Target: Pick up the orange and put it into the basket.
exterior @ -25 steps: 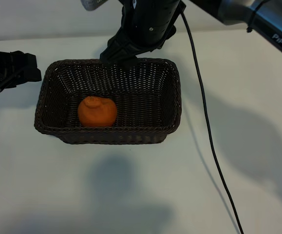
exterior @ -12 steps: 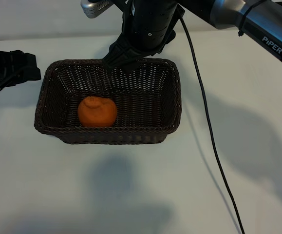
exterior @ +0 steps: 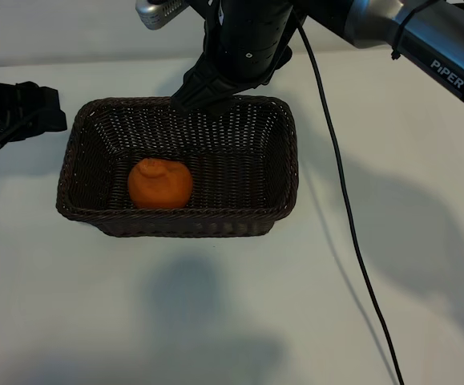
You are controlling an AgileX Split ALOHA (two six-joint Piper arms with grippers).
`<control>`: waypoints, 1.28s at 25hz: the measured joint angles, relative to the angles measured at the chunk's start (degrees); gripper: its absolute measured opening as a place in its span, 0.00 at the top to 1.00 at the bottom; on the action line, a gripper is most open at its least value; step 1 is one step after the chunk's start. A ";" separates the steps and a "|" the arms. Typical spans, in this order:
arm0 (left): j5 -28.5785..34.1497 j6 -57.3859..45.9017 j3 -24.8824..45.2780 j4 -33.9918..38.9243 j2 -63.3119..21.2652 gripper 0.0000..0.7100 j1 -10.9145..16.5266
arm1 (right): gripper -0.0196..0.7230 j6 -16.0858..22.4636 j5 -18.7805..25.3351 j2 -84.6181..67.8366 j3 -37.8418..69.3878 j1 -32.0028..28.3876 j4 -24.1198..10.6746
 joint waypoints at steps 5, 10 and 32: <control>0.00 0.00 0.00 0.00 0.00 0.17 0.00 | 0.19 0.00 0.05 0.00 0.00 0.00 -0.18; -0.02 0.00 0.00 0.00 0.00 0.17 0.00 | 0.21 0.05 0.05 0.00 0.00 0.00 -0.30; -0.06 -0.07 0.00 0.05 0.00 0.17 0.00 | 0.22 0.05 0.05 0.00 0.00 0.00 -0.31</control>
